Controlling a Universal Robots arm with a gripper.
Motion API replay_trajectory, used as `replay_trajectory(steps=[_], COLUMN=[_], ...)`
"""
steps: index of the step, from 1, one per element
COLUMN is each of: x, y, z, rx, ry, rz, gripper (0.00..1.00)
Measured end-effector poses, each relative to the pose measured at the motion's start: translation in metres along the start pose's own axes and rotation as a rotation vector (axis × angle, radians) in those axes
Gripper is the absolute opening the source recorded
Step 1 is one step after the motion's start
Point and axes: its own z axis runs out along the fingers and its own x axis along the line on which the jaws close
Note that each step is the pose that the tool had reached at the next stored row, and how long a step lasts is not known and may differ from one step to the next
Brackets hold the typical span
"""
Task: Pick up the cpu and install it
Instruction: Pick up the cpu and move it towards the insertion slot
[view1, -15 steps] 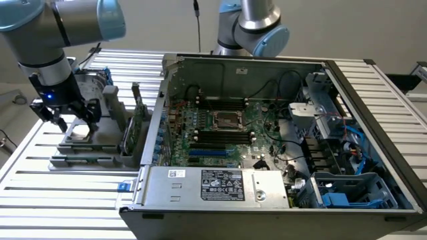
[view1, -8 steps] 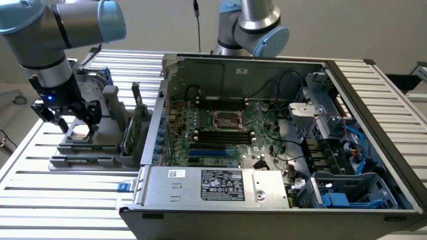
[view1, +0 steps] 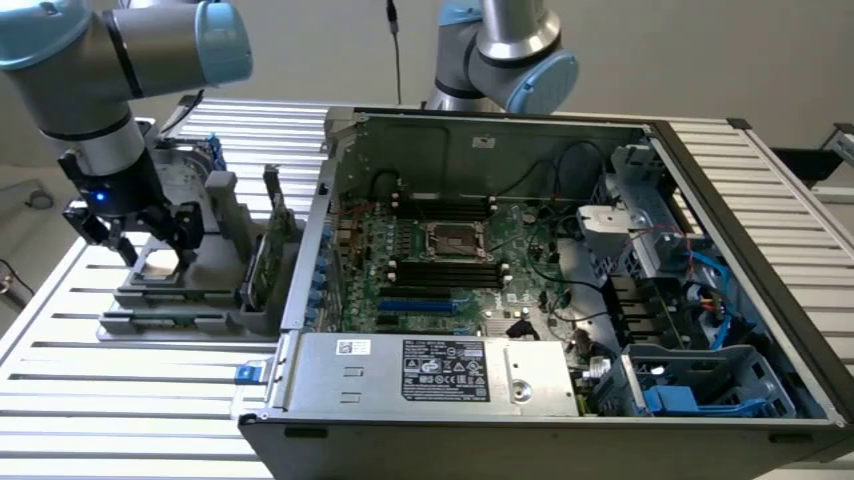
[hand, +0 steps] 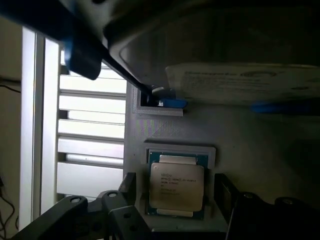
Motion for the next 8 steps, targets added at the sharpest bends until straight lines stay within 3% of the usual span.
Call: replay_trajectory(steps=[8], x=[0.0002], y=[-0.0026], z=[-0.0001], rx=[-0.0001], ry=[0.0001], rz=[0.002], gripper=[0.73])
